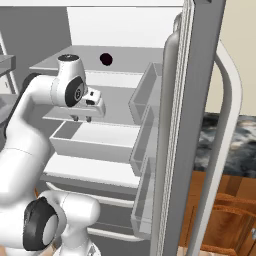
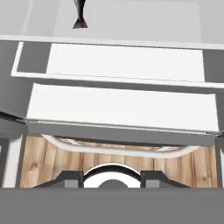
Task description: Place the ketchup and mayonnaise from the counter to the top shelf of the fridge. If the existing items in the fridge are on the top shelf, move them to other shelves.
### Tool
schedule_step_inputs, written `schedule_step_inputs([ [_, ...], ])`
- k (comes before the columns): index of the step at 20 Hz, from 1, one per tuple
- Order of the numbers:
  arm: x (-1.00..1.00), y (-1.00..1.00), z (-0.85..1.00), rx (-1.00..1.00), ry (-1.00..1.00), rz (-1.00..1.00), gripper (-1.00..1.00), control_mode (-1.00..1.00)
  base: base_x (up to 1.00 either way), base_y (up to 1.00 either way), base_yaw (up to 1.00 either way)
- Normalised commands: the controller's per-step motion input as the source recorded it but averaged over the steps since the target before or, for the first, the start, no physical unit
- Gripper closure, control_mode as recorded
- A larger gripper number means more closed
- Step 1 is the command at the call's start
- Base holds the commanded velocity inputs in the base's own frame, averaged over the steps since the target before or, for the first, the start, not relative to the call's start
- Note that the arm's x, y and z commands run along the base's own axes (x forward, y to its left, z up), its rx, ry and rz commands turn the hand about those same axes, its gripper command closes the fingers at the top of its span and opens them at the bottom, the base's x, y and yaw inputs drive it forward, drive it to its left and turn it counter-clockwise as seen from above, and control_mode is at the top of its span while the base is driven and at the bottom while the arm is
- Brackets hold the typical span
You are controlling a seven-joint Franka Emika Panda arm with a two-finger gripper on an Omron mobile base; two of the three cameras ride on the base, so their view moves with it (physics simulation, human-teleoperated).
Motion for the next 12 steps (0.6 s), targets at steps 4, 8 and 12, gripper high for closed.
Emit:
schedule_step_inputs([
  [4,-0.16,0.0,0.02,0.0,-0.16,0.0,-1.0,-1.0,0.0,0.0,0.0],
  [8,-0.47,0.0,0.55,0.01,-0.46,0.0,-1.0,-1.0,0.0,0.0,0.0],
  [12,-0.52,-0.03,0.89,0.03,-0.46,0.0,-1.0,-1.0,0.0,0.0,0.0],
])
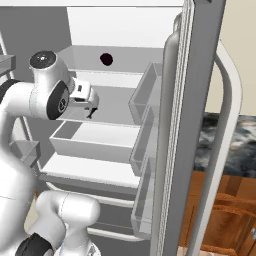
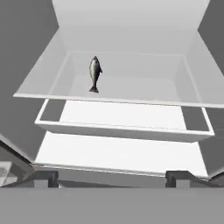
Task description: Place the ketchup and mayonnaise from the counter to the top shelf of the fridge. If the existing items in the fridge are on the top shelf, move them to other shelves.
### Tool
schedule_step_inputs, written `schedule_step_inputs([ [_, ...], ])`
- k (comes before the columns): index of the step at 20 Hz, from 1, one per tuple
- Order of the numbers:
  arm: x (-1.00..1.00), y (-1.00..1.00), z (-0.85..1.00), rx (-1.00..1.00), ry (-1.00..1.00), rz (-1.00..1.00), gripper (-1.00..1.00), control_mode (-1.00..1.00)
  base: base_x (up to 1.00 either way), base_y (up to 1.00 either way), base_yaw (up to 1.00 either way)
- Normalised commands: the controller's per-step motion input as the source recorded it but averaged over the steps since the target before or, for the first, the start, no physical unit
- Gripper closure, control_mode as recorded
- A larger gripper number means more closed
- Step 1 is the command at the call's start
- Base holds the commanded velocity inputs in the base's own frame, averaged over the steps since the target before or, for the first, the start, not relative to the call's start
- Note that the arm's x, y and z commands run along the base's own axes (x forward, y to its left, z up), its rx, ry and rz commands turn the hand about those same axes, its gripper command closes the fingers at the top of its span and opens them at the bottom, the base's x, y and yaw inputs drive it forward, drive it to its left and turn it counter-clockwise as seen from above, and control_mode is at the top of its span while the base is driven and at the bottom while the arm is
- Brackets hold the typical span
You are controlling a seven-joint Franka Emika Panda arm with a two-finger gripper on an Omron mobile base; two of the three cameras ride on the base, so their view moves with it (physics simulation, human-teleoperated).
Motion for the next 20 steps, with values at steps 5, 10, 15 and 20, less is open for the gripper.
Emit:
schedule_step_inputs([
  [5,-0.33,-0.07,1.0,0.05,-0.38,-0.03,-1.0,-1.0,0.0,0.0,0.0],
  [10,-0.04,-0.03,0.96,0.02,-0.31,-0.04,-1.0,-1.0,0.0,0.0,0.0],
  [15,0.01,-0.07,0.7,0.0,-0.14,-0.03,-1.0,-1.0,0.0,0.0,0.0],
  [20,0.01,-0.17,0.06,-0.01,-0.01,-0.03,-1.0,-1.0,0.0,0.0,0.0],
])
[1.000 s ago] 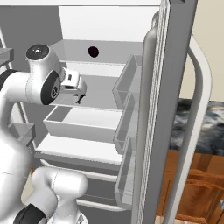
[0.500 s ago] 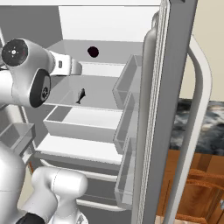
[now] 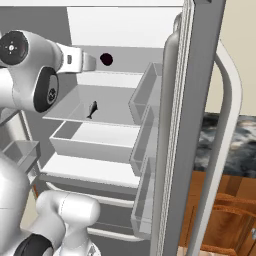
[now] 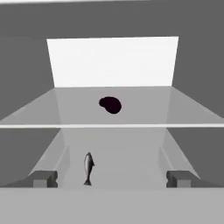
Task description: Place the ketchup and mayonnaise from the counter to the top shelf of the fridge. If the existing items in the fridge are on the top shelf, move them to other shelves.
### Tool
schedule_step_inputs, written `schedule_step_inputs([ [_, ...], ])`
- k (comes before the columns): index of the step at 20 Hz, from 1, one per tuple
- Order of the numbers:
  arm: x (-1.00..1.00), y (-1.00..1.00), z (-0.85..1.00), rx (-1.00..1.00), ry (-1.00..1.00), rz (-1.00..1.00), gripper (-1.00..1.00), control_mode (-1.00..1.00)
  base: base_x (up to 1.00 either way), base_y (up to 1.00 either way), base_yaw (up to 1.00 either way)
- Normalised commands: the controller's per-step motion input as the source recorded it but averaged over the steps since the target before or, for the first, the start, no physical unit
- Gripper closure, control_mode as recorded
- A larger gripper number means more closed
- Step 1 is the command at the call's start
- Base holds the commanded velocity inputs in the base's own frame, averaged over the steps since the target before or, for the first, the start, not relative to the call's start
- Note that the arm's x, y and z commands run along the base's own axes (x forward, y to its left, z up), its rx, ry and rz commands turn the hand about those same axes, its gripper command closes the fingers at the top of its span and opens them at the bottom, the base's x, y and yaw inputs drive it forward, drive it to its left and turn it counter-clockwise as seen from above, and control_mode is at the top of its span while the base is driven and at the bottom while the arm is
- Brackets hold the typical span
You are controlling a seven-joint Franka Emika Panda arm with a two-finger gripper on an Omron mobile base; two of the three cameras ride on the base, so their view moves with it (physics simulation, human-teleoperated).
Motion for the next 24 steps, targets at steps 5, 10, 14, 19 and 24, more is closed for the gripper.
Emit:
schedule_step_inputs([
  [5,0.32,0.0,-0.02,0.0,-0.01,0.0,-1.0,-1.0,0.0,0.0,0.0],
  [10,0.55,0.0,-0.04,-0.01,0.09,0.0,-1.0,-1.0,0.0,0.0,0.0],
  [14,0.73,0.0,-0.18,-0.04,0.1,0.0,-1.0,-1.0,0.0,0.0,0.0],
  [19,0.61,0.0,-0.17,-0.02,0.05,0.0,-1.0,-1.0,0.0,0.0,0.0],
  [24,0.64,0.0,-0.23,-0.02,0.05,0.0,-1.0,-1.0,0.0,0.0,0.0],
])
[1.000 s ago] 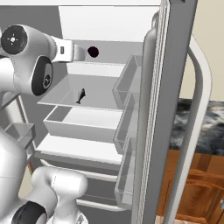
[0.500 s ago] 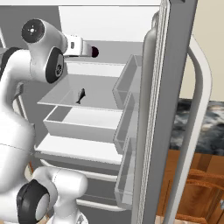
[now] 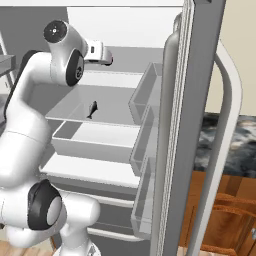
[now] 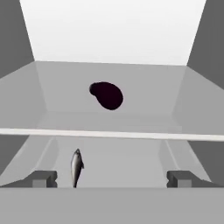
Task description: Place the ketchup and mayonnaise from the counter to the top shelf of the fridge. If the existing items in the fridge are on the top shelf, move them to other shelves.
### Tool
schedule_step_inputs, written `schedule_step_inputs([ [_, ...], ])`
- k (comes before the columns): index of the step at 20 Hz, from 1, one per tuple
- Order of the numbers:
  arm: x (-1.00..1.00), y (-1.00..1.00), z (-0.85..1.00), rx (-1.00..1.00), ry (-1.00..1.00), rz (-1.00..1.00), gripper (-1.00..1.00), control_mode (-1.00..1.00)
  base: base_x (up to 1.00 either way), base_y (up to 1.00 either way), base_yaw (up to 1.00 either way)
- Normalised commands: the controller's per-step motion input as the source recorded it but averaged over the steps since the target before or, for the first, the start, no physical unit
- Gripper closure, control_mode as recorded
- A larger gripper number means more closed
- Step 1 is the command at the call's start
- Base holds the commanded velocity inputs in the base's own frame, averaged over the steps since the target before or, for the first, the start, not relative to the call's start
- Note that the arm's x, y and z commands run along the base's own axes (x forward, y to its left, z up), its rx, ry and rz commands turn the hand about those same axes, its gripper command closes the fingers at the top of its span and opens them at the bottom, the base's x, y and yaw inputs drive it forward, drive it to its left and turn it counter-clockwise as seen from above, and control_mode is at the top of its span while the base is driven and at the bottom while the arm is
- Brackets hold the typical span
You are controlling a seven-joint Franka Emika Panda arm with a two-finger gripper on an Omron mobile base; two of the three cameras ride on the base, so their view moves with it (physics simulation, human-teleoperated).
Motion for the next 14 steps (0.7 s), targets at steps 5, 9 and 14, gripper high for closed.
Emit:
schedule_step_inputs([
  [5,0.62,0.0,-0.22,0.0,0.0,0.0,-1.0,-1.0,0.0,0.0,0.0],
  [9,0.56,0.0,-0.15,0.0,0.0,0.0,-1.0,-1.0,0.0,0.0,0.0],
  [14,0.53,0.0,-0.12,0.0,0.0,0.0,-1.0,-1.0,0.0,0.0,0.0],
])
